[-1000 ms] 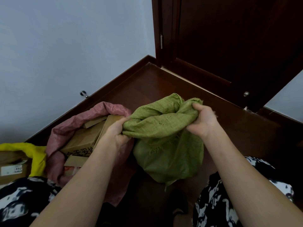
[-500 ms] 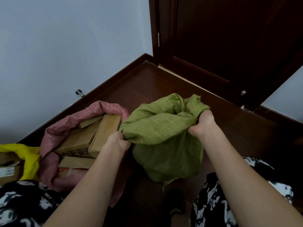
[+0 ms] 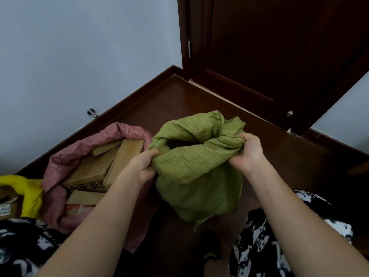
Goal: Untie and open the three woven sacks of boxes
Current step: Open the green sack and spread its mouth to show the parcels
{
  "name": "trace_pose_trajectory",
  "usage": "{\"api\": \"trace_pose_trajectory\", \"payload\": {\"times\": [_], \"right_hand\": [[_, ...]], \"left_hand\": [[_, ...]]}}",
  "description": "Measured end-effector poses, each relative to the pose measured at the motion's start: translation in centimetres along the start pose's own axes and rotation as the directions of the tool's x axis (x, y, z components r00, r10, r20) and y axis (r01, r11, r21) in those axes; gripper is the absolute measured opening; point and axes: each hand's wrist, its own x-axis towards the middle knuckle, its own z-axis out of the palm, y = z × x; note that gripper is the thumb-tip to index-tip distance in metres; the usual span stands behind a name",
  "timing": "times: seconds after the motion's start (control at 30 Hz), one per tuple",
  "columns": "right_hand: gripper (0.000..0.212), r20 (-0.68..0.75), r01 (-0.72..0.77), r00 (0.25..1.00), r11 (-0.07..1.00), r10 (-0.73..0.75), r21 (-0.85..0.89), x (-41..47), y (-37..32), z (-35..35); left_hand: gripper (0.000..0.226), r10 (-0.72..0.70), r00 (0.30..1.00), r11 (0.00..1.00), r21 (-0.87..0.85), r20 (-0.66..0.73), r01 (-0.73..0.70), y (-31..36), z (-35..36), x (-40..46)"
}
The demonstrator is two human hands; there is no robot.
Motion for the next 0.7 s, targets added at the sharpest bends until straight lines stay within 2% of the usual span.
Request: {"api": "trace_pose_trajectory", "payload": {"times": [0.07, 0.13, 0.2, 0.27, 0.37, 0.43, 0.5, 0.53, 0.57, 0.6, 0.63, 0.67, 0.7], "right_hand": [[0.053, 0.012, 0.007, 1.000, 1.000, -0.008, 0.029, -0.1, 0.2, -0.3], [0.057, 0.037, 0.009, 0.999, 1.000, -0.010, 0.018, -0.4, 0.6, -0.3], [0.059, 0.067, 0.014, 0.998, 1.000, -0.012, -0.020, -0.7, 1.0, -0.3], [0.059, 0.097, 0.010, 0.995, 0.999, -0.005, -0.045, -0.9, 1.3, -0.4], [0.060, 0.121, 0.008, 0.993, 0.997, 0.002, -0.081, -1.1, 1.3, -0.7], [0.054, 0.118, 0.003, 0.993, 0.986, 0.017, -0.164, -1.2, 0.8, -1.0], [0.040, 0.077, -0.022, 0.996, 0.960, 0.045, -0.278, -1.1, 0.3, -1.4], [0.032, 0.045, -0.040, 0.997, 0.954, 0.056, -0.298, -0.9, 0.1, -1.6], [0.027, 0.009, -0.057, 0.998, 0.960, 0.062, -0.275, -0.7, 0.0, -1.8], [0.025, -0.026, -0.062, 0.998, 0.974, 0.058, -0.219, -0.4, -0.2, -1.9], [0.025, -0.065, -0.049, 0.997, 0.986, 0.039, -0.158, -0.1, -0.2, -2.0], [0.028, -0.088, -0.025, 0.996, 0.995, 0.016, -0.099, 0.2, -0.2, -1.9], [0.031, -0.103, -0.003, 0.995, 0.999, -0.003, -0.052, 0.4, -0.2, -1.8]], "left_hand": [[0.020, -0.068, 0.985, 0.979, 0.181, -0.159, 0.097, -0.8, -0.3, 0.3], [0.011, -0.106, 0.952, 0.945, 0.269, -0.286, 0.186, -1.5, -0.4, 0.1], [0.016, -0.124, 0.947, 0.940, 0.270, -0.295, 0.207, -1.8, -0.3, 0.1], [0.025, -0.109, 0.962, 0.974, 0.166, -0.252, 0.154, -1.7, 0.0, 0.2], [0.041, -0.061, 0.974, 0.994, -0.104, -0.217, 0.039, -0.5, -0.4, 1.9], [0.042, -0.057, 0.975, 0.987, -0.159, -0.217, 0.023, 0.0, -1.1, 3.6], [0.043, -0.022, 0.981, 0.990, -0.138, -0.192, -0.005, 0.4, -0.6, 3.4], [0.042, -0.032, 0.984, 0.979, -0.202, -0.175, -0.004, 0.4, -0.2, 2.6], [0.040, -0.068, 0.982, 0.972, -0.235, -0.176, 0.025, 0.6, 0.4, 1.6], [0.039, -0.061, 0.967, 0.976, -0.218, -0.245, 0.006, 0.9, 0.6, 0.9], [0.037, -0.084, 0.969, 0.963, -0.269, -0.230, 0.019, 1.2, 0.5, 0.2], [0.036, -0.076, 0.985, 0.954, -0.299, -0.153, 0.027, 1.6, 0.2, 0.1], [0.036, -0.061, 0.986, 0.949, -0.314, -0.152, 0.010, 1.8, 0.0, 0.0]]}}
